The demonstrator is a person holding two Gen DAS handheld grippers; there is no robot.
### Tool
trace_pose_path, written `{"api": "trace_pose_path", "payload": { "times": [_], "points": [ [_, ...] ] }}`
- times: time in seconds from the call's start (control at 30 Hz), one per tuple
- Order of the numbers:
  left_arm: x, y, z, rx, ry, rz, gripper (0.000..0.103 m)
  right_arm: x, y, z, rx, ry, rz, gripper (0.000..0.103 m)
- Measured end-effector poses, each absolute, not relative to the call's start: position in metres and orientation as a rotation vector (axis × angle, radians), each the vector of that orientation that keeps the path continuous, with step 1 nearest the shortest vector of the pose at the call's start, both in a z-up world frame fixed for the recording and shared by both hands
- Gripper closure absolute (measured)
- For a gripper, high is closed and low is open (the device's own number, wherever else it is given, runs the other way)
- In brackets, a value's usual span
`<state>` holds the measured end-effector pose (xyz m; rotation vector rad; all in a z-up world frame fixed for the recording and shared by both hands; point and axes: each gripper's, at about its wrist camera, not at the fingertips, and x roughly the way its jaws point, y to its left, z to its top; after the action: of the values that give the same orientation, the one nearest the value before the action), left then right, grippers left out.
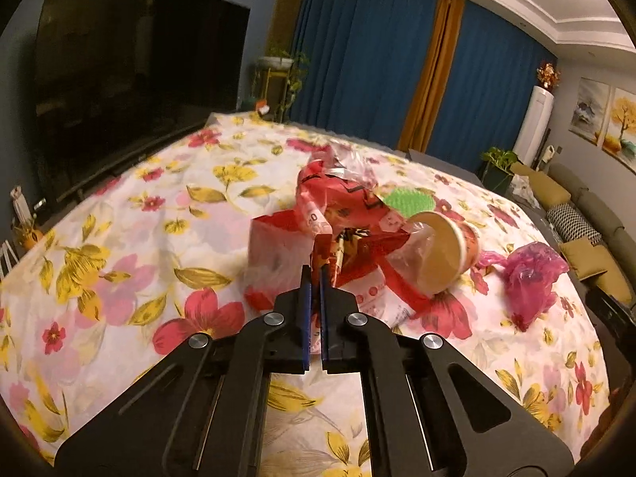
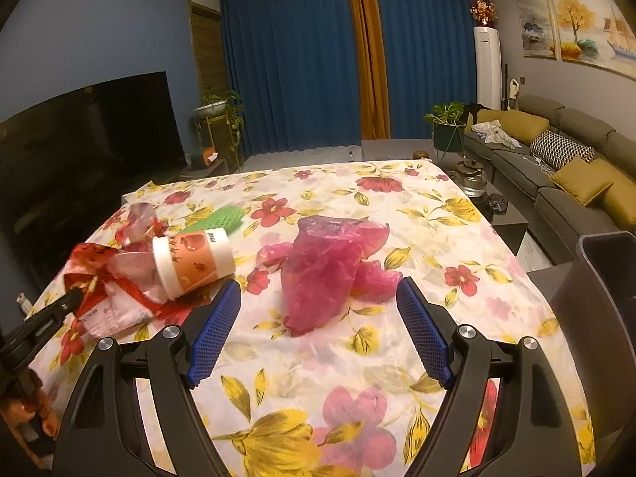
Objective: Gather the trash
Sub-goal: 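Grasp the red-and-white snack bag with the left tool, then grasp the second pink plastic bag with the right tool while the left tool holds the snack bag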
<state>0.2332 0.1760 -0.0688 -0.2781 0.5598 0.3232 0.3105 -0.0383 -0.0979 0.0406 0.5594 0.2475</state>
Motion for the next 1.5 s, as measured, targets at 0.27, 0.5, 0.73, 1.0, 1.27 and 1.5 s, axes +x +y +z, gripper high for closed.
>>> {"api": "trace_pose_path", "payload": {
  "times": [0.27, 0.5, 0.73, 1.0, 1.27, 1.5],
  "points": [
    [0.210, 0.163, -0.050, -0.282, 0.490, 0.266, 0.101, 0.341, -0.033, -0.099, 0.052, 0.573, 0.208, 0.025],
    [0.189, 0.162, -0.041, -0.311, 0.446, 0.264, 0.101, 0.370, -0.020, -0.105, 0.040, 0.606, 0.198, 0.032],
    [0.178, 0.173, -0.042, -0.347, 0.433, 0.306, 0.101, 0.385, -0.013, -0.123, -0.002, 0.662, 0.192, 0.063],
    [0.175, 0.173, -0.043, -0.352, 0.434, 0.304, 0.101, 0.378, -0.022, -0.129, 0.008, 0.671, 0.200, 0.091],
    [0.165, 0.173, -0.045, -0.344, 0.447, 0.314, 0.101, 0.353, -0.039, -0.111, 0.055, 0.612, 0.221, 0.094],
    [0.146, 0.171, -0.049, -0.358, 0.462, 0.320, 0.101, 0.323, -0.046, -0.103, 0.050, 0.586, 0.255, 0.094]
  ]
}}
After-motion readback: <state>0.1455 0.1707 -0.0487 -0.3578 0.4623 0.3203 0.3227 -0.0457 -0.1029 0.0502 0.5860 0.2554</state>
